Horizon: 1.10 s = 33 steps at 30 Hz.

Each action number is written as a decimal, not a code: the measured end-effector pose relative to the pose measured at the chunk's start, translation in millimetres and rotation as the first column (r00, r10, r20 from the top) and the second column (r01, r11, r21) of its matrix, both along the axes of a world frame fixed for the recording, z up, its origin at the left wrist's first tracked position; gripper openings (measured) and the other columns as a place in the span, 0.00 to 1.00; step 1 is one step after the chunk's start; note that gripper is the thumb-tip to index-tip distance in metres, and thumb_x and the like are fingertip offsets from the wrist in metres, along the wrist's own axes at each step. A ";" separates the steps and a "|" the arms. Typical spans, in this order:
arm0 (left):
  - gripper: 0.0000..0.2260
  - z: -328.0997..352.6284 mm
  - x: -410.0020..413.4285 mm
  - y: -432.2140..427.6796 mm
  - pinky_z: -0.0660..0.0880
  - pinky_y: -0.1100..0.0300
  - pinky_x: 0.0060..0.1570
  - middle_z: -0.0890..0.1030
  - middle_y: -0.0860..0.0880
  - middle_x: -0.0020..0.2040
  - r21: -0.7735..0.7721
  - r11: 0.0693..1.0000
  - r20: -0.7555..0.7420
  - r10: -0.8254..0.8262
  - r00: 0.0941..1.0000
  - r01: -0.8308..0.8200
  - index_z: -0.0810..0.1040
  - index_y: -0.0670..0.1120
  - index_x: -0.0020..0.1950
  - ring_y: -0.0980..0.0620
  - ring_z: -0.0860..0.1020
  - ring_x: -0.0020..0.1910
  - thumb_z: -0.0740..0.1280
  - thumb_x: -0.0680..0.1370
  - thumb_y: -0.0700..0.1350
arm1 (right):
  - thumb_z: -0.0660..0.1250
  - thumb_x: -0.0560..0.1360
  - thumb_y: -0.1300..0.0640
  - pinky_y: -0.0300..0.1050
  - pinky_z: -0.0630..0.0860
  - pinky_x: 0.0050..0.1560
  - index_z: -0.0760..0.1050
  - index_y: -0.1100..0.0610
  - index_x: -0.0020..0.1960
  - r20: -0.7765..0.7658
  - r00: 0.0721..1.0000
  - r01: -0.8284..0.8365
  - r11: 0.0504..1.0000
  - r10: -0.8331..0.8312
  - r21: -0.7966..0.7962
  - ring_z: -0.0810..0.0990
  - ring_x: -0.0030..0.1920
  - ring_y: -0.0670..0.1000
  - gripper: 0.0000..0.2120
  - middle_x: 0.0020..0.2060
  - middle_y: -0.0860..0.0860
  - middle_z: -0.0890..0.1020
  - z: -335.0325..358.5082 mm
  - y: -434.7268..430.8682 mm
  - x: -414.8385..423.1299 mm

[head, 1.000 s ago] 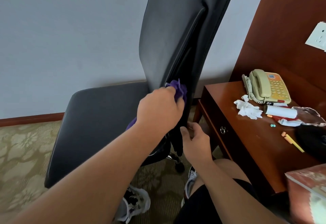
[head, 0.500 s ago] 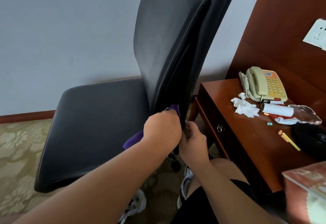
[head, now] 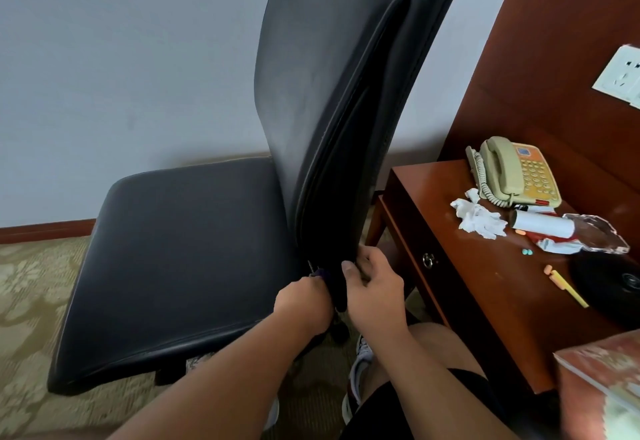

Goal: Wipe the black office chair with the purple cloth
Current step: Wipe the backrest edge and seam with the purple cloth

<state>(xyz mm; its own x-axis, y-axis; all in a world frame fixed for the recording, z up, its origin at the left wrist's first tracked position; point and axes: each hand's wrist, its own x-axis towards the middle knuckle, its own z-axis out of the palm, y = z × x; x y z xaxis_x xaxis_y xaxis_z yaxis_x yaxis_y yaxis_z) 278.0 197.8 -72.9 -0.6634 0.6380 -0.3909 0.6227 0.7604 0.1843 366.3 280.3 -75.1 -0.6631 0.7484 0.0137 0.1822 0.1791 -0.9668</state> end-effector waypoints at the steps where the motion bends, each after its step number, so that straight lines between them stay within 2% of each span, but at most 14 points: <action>1: 0.16 -1.2 -2.6 -1.4 0.80 0.52 0.49 0.80 0.47 0.58 0.060 0.996 0.040 0.056 0.998 -0.059 0.72 0.46 0.69 0.46 0.81 0.51 0.62 0.82 0.48 | 0.67 0.80 0.59 0.27 0.75 0.49 0.77 0.50 0.63 -0.005 1.000 -0.001 1.000 0.001 -0.001 0.80 0.53 0.32 0.13 0.51 0.41 0.84 0.1 -0.6 0.5; 4: 0.12 5.5 -7.8 -5.1 0.81 0.50 0.49 0.82 0.47 0.51 0.279 0.924 0.199 0.212 0.957 -0.262 0.78 0.46 0.56 0.49 0.80 0.44 0.59 0.84 0.51 | 0.67 0.80 0.59 0.26 0.75 0.48 0.77 0.49 0.62 -0.010 1.000 0.010 1.000 -0.010 0.026 0.79 0.52 0.31 0.12 0.50 0.41 0.84 -0.5 0.9 -1.2; 7: 0.14 27.2 -3.2 -15.2 0.81 0.51 0.44 0.82 0.48 0.44 0.456 0.767 0.366 0.300 0.881 -0.451 0.78 0.47 0.48 0.49 0.81 0.41 0.58 0.85 0.53 | 0.67 0.80 0.60 0.31 0.78 0.52 0.76 0.47 0.62 -0.030 0.999 0.028 0.999 -0.027 0.034 0.80 0.53 0.32 0.13 0.51 0.40 0.84 1.5 0.2 -1.5; 10: 0.15 66.4 1.6 -21.5 0.80 0.52 0.39 0.83 0.48 0.43 0.593 0.621 0.434 0.289 0.853 -0.513 0.78 0.48 0.49 0.50 0.82 0.40 0.57 0.85 0.55 | 0.66 0.80 0.59 0.34 0.79 0.51 0.76 0.43 0.60 -0.055 0.998 0.042 0.999 -0.042 -0.002 0.81 0.51 0.34 0.14 0.50 0.39 0.83 5.1 -1.2 -1.5; 13: 0.14 106.6 4.0 -26.0 0.79 0.56 0.34 0.83 0.50 0.42 0.684 0.522 0.429 0.279 0.859 -0.511 0.78 0.50 0.50 0.50 0.83 0.39 0.58 0.85 0.55 | 0.66 0.80 0.58 0.31 0.77 0.51 0.74 0.36 0.56 -0.025 0.998 0.053 0.999 -0.053 -0.002 0.79 0.51 0.31 0.15 0.49 0.36 0.82 9.0 -5.8 -1.1; 15: 0.14 127.1 5.1 -30.0 0.78 0.55 0.35 0.83 0.50 0.42 0.731 0.507 0.363 0.276 0.890 -0.456 0.78 0.49 0.50 0.50 0.82 0.39 0.58 0.85 0.55 | 0.66 0.81 0.57 0.31 0.76 0.51 0.73 0.34 0.53 -0.016 0.998 0.058 0.998 -0.058 -0.017 0.79 0.50 0.30 0.16 0.48 0.35 0.82 11.1 -8.7 -0.3; 19: 0.15 172.0 1.8 -31.3 0.77 0.53 0.44 0.82 0.51 0.41 0.817 0.492 0.184 0.273 0.944 -0.301 0.78 0.48 0.46 0.51 0.80 0.42 0.59 0.84 0.56 | 0.66 0.81 0.56 0.39 0.78 0.56 0.76 0.39 0.58 0.015 0.998 0.054 0.998 -0.054 -0.040 0.80 0.53 0.36 0.12 0.50 0.36 0.82 12.5 -12.6 2.3; 21: 0.15 201.8 -1.5 -26.7 0.75 0.55 0.43 0.81 0.52 0.38 0.846 0.492 0.088 0.251 0.964 -0.205 0.78 0.48 0.45 0.53 0.79 0.40 0.60 0.84 0.55 | 0.67 0.80 0.56 0.41 0.78 0.57 0.76 0.41 0.58 0.041 0.998 0.041 0.999 -0.040 -0.029 0.80 0.54 0.39 0.12 0.50 0.37 0.82 17.9 -10.8 4.1; 23: 0.15 231.2 -6.6 -18.9 0.71 0.57 0.42 0.80 0.53 0.38 0.869 0.484 -0.021 0.234 0.972 -0.098 0.78 0.48 0.45 0.55 0.78 0.40 0.60 0.83 0.55 | 0.68 0.79 0.56 0.39 0.78 0.55 0.76 0.43 0.62 0.079 0.997 -0.006 1.000 0.006 -0.008 0.81 0.53 0.40 0.14 0.50 0.38 0.82 27.1 -6.3 5.5; 27: 0.13 280.0 -11.0 0.2 0.71 0.56 0.44 0.79 0.53 0.44 0.870 0.482 -0.217 0.180 0.959 0.106 0.76 0.47 0.53 0.52 0.78 0.44 0.62 0.82 0.57 | 0.70 0.77 0.52 0.40 0.80 0.52 0.70 0.41 0.70 0.069 0.995 -0.082 0.983 0.072 0.165 0.82 0.48 0.38 0.24 0.48 0.39 0.84 67.9 3.5 4.2; 30: 0.14 286.7 -10.5 10.4 0.68 0.56 0.43 0.78 0.52 0.48 0.811 0.533 -0.364 0.137 0.921 0.241 0.72 0.46 0.59 0.50 0.76 0.44 0.61 0.83 0.56 | 0.69 0.77 0.49 0.43 0.82 0.43 0.73 0.43 0.66 0.021 0.998 -0.060 0.940 0.056 0.337 0.83 0.41 0.42 0.19 0.42 0.41 0.84 108.1 10.1 -2.8; 33: 0.11 264.4 -12.5 9.0 0.65 0.56 0.42 0.73 0.52 0.47 0.776 0.568 -0.412 0.128 0.902 0.274 0.70 0.47 0.59 0.48 0.73 0.42 0.59 0.85 0.54 | 0.68 0.78 0.50 0.50 0.83 0.42 0.76 0.47 0.63 0.046 0.996 -0.089 0.923 0.077 0.375 0.84 0.39 0.46 0.14 0.40 0.43 0.84 126.7 15.3 -3.9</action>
